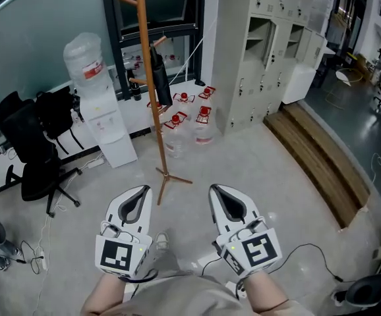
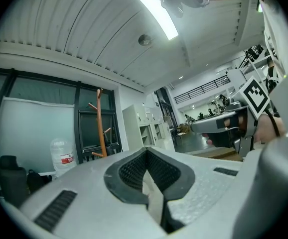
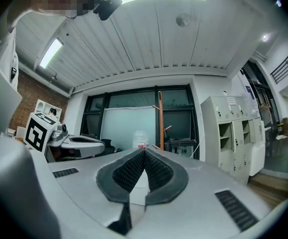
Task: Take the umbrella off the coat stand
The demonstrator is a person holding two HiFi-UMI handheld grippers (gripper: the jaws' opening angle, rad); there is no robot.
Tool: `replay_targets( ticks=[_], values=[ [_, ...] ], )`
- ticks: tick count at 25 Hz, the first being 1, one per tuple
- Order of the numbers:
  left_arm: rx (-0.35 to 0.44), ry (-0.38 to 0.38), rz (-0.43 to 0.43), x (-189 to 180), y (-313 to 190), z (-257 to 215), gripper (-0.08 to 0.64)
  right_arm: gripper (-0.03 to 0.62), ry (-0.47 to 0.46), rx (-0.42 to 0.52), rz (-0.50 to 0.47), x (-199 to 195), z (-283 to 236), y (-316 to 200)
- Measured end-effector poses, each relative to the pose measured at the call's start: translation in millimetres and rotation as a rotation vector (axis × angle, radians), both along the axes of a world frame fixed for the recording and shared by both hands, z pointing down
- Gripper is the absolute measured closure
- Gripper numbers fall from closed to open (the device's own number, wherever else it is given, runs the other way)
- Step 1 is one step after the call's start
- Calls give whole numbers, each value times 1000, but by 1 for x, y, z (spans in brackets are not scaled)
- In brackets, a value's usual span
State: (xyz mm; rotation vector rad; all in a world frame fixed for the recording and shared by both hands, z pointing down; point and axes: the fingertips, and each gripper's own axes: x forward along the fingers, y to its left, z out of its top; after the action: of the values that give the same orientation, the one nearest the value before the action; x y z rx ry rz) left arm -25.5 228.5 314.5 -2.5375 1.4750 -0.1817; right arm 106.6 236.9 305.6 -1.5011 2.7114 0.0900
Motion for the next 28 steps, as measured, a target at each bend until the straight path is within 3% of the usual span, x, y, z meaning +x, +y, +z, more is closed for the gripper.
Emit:
replay_targets(
  ticks=[15, 28],
  values=[
    [14, 6, 20, 1, -32, 18, 552, 586, 18, -13, -6, -6, 24, -34],
    [-25, -18, 33, -11, -106, 37, 552, 586, 18, -57, 3, -24, 50, -113]
  ],
)
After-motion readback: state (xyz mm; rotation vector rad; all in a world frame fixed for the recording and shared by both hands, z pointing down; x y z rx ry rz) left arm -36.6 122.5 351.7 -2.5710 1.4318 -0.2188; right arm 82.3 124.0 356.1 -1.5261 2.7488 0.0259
